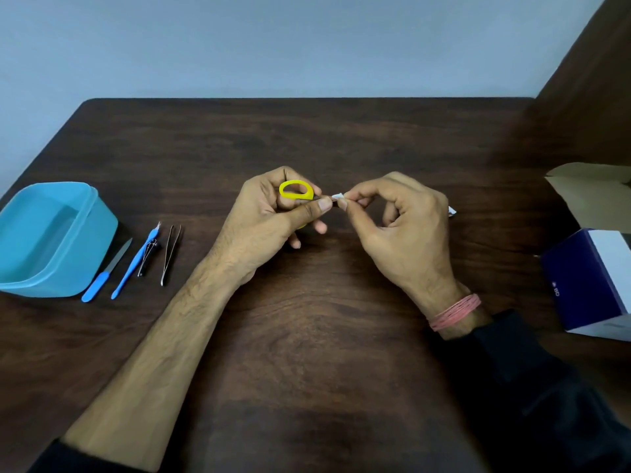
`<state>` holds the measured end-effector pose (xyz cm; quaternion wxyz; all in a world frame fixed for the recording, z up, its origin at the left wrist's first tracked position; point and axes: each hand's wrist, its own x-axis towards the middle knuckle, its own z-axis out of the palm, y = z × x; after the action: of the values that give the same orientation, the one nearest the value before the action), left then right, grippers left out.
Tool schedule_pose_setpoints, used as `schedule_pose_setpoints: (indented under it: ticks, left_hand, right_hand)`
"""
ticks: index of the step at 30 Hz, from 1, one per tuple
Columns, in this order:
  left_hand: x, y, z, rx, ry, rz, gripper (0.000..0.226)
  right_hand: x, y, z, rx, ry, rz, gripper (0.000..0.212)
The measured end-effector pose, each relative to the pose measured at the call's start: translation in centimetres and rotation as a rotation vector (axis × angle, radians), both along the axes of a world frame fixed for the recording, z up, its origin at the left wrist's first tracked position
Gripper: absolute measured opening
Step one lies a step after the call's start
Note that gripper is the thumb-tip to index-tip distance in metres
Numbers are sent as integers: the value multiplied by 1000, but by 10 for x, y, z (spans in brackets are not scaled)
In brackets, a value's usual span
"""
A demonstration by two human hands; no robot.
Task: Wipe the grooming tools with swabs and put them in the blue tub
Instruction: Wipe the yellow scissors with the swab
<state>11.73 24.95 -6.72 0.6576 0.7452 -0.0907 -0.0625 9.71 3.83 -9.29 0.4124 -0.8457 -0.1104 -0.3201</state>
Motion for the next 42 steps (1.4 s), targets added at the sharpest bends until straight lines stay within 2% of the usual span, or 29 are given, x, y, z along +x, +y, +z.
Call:
schedule_pose_setpoints:
  ticks: [6, 14, 20, 29, 42]
  left_hand:
    - [1, 1, 0, -3, -2, -4, 15]
    - [3, 1, 2, -113, 28, 45, 18]
    - [0, -1, 1, -145, 60, -7, 19]
    - [6, 5, -3, -77, 37, -87, 11]
    - [8, 4, -7, 51, -26, -147, 33]
  right_hand:
    - [0, 0, 0, 10, 18, -2, 6]
    - [3, -5, 5, 219, 95, -26, 8]
    - [-2, 2, 7, 63, 80, 62, 7]
    - [1, 1, 5, 84, 40, -19, 5]
    - [-2, 2, 8, 12, 67, 46, 5]
